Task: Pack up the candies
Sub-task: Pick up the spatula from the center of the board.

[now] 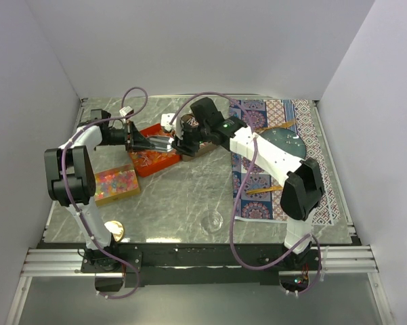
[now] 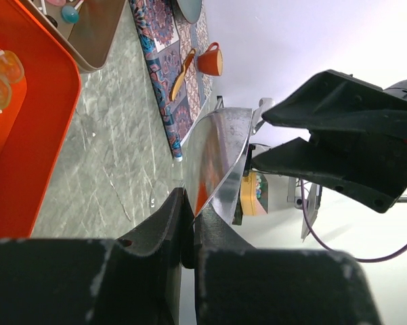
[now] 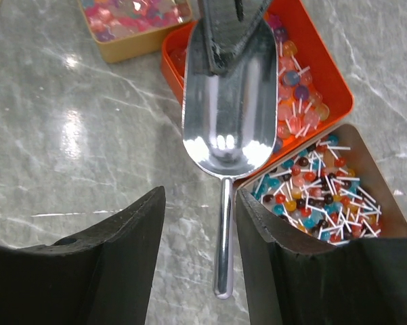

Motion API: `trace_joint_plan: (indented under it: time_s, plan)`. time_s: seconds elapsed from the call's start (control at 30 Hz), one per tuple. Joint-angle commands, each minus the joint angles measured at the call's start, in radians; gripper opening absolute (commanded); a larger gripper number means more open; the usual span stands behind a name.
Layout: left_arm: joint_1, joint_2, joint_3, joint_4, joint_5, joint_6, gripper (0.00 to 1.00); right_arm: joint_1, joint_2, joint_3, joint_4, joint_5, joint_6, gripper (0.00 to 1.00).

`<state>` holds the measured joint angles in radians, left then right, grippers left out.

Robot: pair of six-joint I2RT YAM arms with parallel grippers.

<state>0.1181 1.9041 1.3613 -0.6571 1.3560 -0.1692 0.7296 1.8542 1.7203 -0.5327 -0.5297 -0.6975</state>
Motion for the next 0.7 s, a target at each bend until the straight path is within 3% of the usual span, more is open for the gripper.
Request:
trace_joint_plan:
  time_s: [0.0,0.47,0.67]
  plan:
    - [-0.005,-0.059,-0.007,0.027,0.026,-0.010,0.01,-0.002,0.016,0.013,0.046,0.051,0.007,0.53]
    - [-0.009,-0.071,-0.014,0.024,0.028,0.000,0.01,-0.024,0.062,0.027,0.019,0.051,0.013,0.49]
    - [-0.014,-0.080,-0.024,0.027,0.017,-0.003,0.01,-0.022,0.063,0.044,0.017,0.022,0.020,0.32]
